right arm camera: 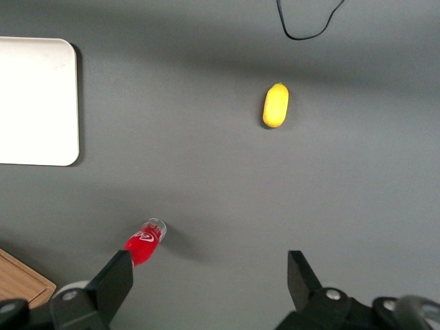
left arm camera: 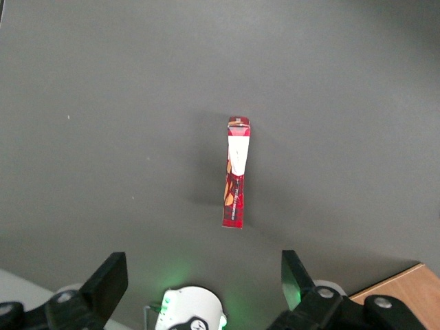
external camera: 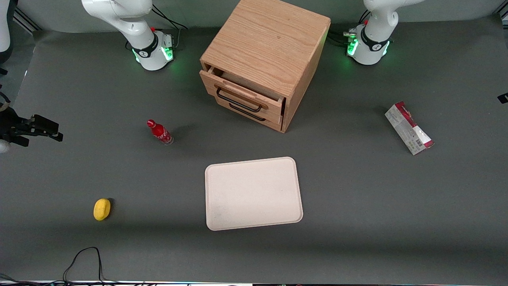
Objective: Place red cookie box on tray
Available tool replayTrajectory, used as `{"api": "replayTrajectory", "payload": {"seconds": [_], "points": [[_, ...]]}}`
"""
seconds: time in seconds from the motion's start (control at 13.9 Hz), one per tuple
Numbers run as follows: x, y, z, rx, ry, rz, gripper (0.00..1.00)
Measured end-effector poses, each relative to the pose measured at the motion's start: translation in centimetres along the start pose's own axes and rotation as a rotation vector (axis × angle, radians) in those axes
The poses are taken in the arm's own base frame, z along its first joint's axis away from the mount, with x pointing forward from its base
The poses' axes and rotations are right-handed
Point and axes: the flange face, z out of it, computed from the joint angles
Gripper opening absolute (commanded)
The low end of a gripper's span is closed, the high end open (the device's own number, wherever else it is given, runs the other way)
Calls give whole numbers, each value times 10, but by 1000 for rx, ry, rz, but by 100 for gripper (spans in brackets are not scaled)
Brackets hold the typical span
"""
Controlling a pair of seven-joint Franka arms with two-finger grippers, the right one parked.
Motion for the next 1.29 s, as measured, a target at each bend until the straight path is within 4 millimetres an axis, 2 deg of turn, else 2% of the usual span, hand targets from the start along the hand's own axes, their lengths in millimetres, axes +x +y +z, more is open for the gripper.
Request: {"api": "replayTrajectory", "payload": {"seconds": [0.14, 0.36, 0.5, 0.79, 1.01, 1.29], "points": [[-2, 7, 10, 11, -30, -22, 89], [2, 14, 55, 20, -49, -25, 94], [2, 16, 95, 18, -43, -24, 100], [1, 22, 194, 0, 7, -33, 99], [-11, 33, 263, -21, 64, -63, 100], [-33, 33, 331, -54, 132, -74, 100]]}}
